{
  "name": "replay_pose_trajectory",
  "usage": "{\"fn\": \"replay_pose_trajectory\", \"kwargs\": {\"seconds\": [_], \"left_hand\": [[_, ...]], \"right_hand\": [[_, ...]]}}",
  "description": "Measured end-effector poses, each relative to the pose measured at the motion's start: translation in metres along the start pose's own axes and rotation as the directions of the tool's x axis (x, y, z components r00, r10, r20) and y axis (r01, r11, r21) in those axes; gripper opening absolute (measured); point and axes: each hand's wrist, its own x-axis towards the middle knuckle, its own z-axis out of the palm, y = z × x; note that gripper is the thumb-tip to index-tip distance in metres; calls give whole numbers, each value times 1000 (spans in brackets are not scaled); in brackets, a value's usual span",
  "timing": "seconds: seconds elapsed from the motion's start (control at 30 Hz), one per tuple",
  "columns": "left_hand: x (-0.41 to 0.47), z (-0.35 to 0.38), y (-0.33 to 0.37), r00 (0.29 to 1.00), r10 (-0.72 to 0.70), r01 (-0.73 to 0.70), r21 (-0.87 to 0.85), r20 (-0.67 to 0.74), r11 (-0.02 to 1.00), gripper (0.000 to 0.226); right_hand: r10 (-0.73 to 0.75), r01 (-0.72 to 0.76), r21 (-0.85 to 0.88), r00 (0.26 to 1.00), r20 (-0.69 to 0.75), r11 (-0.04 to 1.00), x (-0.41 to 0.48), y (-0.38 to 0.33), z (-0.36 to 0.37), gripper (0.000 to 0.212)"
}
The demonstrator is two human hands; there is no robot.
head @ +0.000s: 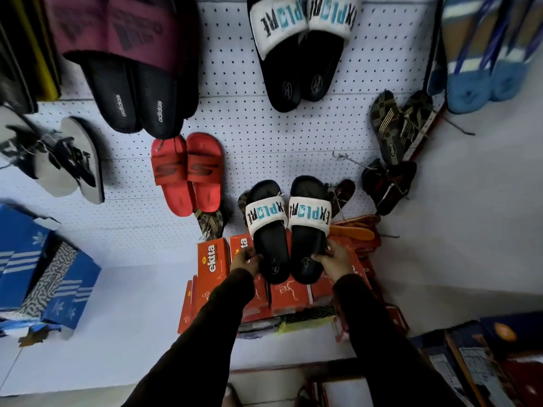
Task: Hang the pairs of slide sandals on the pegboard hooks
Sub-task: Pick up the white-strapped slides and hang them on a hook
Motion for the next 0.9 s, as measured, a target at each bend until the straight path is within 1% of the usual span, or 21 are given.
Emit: {"fn": "replay_pose_trajectory", "kwargs": {"seconds": [0.1,0.23,0.37,0.43,0.53,0.7,0.8,0.9], "left_hand": [[-10,2,34,988,154,-154,-39,-10,987,43],[-23,3,82,945,325,-327,-81,-33,942,42],[-37,6,126,880,472,-475,-142,-61,868,40],[-43,7,146,847,527,-530,-161,-66,833,42],[-53,6,178,773,629,-633,-172,-83,755,41],[-62,8,228,684,720,-728,-172,-115,664,41],[-68,12,258,627,767,-778,-167,-140,606,39],[-70,14,287,594,787,-804,-169,-167,571,39]], "right_hand": [[-101,102,35,995,-19,994,-2,-32,-8,58],[-194,200,142,979,-56,969,-5,-75,-18,58],[-308,309,208,951,-41,928,-12,-118,-31,51],[-345,345,268,937,-47,900,-17,-141,-39,52],[-416,412,316,908,-59,855,-26,-175,-52,45],[-501,493,344,862,-72,799,-35,-226,-69,53],[-561,549,350,824,-76,759,-34,-258,-78,52],[-612,602,330,786,-84,727,-30,-289,-83,51]]}}
